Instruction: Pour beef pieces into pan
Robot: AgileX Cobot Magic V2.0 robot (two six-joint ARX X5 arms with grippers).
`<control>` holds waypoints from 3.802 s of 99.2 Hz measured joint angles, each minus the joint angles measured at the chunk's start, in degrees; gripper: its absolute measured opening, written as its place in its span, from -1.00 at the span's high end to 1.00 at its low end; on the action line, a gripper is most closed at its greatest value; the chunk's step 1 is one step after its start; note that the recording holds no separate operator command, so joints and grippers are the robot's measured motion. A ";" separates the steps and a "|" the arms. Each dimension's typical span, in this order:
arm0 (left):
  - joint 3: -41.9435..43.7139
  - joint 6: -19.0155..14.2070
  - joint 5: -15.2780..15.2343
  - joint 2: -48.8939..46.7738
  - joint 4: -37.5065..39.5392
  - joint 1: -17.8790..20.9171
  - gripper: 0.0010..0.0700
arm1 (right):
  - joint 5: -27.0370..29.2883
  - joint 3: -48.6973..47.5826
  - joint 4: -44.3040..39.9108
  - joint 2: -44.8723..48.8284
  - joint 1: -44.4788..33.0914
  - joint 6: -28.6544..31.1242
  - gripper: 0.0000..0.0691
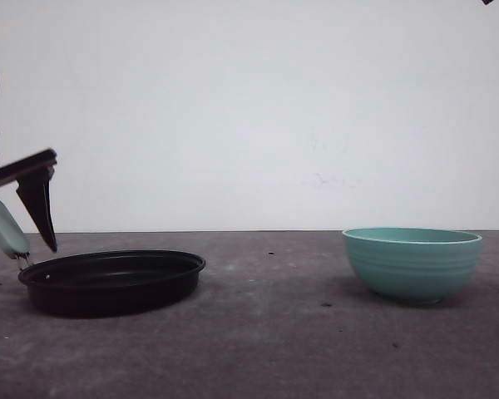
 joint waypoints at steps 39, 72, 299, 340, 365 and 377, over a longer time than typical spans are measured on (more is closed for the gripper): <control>0.63 -1.42 3.39 0.26 3.78 -1.09 0.64 | 0.00 0.00 -0.46 0.00 0.00 0.00 -0.98; 0.85 -1.36 2.43 -0.70 4.20 -1.53 0.65 | 1.46 0.00 -0.46 0.63 0.00 -0.11 -0.81; 0.20 -7.72 8.83 -17.20 1.29 -16.02 0.66 | -1.31 19.82 21.57 36.72 19.21 4.74 0.94; 0.26 -9.55 11.69 -17.20 -4.70 -16.39 0.66 | 27.15 19.71 21.62 37.29 36.30 -8.24 0.94; 4.52 -9.77 11.72 -17.20 -6.27 -16.39 0.66 | 37.97 13.92 26.97 37.31 39.58 -10.54 0.94; 6.40 -9.75 11.54 -17.20 -7.76 -16.39 0.66 | 41.97 10.56 30.29 37.46 41.88 -10.97 0.94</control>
